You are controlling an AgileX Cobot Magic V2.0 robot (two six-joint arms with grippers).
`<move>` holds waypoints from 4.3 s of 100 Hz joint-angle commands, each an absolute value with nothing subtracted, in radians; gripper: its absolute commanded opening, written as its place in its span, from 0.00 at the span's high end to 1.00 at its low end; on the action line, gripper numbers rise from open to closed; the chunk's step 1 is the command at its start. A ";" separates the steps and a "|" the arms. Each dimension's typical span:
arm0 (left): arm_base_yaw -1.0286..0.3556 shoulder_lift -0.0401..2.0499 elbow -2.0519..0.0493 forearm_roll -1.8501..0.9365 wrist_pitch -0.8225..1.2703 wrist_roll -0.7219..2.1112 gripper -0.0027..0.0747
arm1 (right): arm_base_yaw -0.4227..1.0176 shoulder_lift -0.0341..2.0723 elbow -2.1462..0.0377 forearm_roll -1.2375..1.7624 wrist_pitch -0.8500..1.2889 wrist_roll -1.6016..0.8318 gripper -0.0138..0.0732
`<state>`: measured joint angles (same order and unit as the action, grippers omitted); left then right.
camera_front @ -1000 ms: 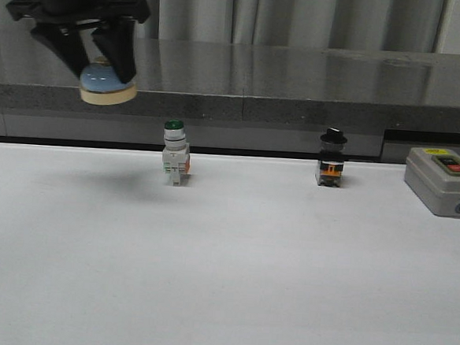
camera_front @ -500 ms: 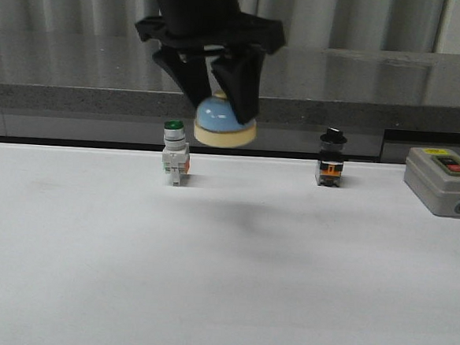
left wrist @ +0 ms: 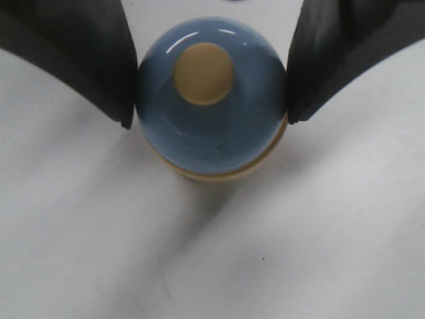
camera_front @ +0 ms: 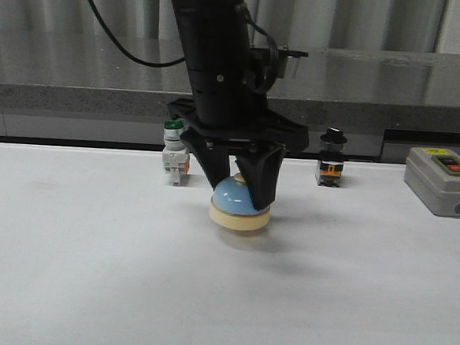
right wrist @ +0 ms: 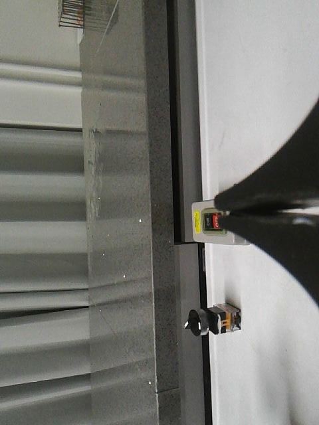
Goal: Place and press bell with both arms
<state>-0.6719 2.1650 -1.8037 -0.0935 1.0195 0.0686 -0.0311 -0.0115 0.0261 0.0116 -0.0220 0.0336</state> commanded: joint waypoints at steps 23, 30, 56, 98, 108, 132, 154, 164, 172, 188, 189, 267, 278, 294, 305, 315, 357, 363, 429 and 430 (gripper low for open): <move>-0.679 2.120 -1.836 -0.111 0.981 0.070 0.33 | -0.039 -0.028 0.012 0.000 -0.102 0.031 0.92; -0.679 2.120 -1.836 -0.111 0.976 0.070 0.26 | -0.039 -0.028 0.012 0.000 -0.102 0.031 0.92; -0.679 2.115 -1.836 -0.111 0.950 0.068 0.26 | -0.039 -0.028 0.012 0.000 -0.102 0.031 0.92; -0.596 1.970 -1.836 -0.106 0.947 0.000 0.81 | -0.039 -0.028 0.012 0.000 -0.102 0.031 0.92; -0.555 1.934 -1.836 -0.103 0.954 0.000 0.99 | -0.039 -0.028 0.012 0.000 -0.102 0.031 0.92; -0.434 1.854 -1.834 -0.101 0.982 -0.010 0.99 | -0.039 -0.028 0.012 0.000 -0.102 0.031 0.92; -0.289 1.788 -1.832 -0.101 1.009 -0.012 0.99 | -0.039 -0.028 0.012 0.000 -0.102 0.031 0.92; -0.219 1.765 -1.832 -0.101 1.028 -0.012 0.99 | -0.039 -0.028 0.012 0.000 -0.102 0.031 0.92; -0.161 1.746 -1.832 -0.101 1.037 -0.012 0.99 | -0.039 -0.028 0.012 0.000 -0.102 0.031 0.92; -0.062 1.718 -1.832 -0.101 1.065 -0.012 0.99 | -0.039 -0.028 0.012 0.000 -0.102 0.031 0.92; -0.054 1.718 -1.832 -0.101 1.065 -0.012 0.99 | -0.039 -0.028 0.012 0.000 -0.102 0.031 0.92; 0.085 1.390 -1.367 -0.108 0.848 -0.012 0.99 | -0.039 -0.028 0.012 0.000 -0.102 0.031 0.92; 0.085 1.320 -1.286 -0.123 0.800 -0.012 0.99 | -0.039 -0.028 0.012 0.000 -0.102 0.031 0.92; 0.085 1.209 -1.174 -0.138 0.735 -0.012 0.99 | -0.039 -0.028 0.012 0.000 -0.102 0.031 0.92; 0.085 1.122 -1.098 -0.138 0.693 -0.012 0.99 | -0.039 -0.028 0.012 0.000 -0.102 0.031 0.92; 0.085 1.038 -1.020 -0.138 0.656 -0.012 0.99 | -0.039 -0.028 0.012 0.000 -0.102 0.031 0.92; 0.085 0.633 -0.751 -0.192 0.553 -0.012 0.99 | -0.039 -0.028 0.012 0.000 -0.102 0.031 0.92; 0.085 0.574 -0.723 -0.194 0.553 -0.012 0.99 | -0.039 -0.028 0.012 0.000 -0.102 0.031 0.92; 0.085 0.110 -0.359 -0.257 0.488 -0.012 0.99 | -0.039 -0.028 0.012 0.000 -0.102 0.031 0.92; 0.085 0.106 -0.355 -0.259 0.486 -0.012 0.99 | -0.039 -0.028 0.012 0.000 -0.102 0.031 0.92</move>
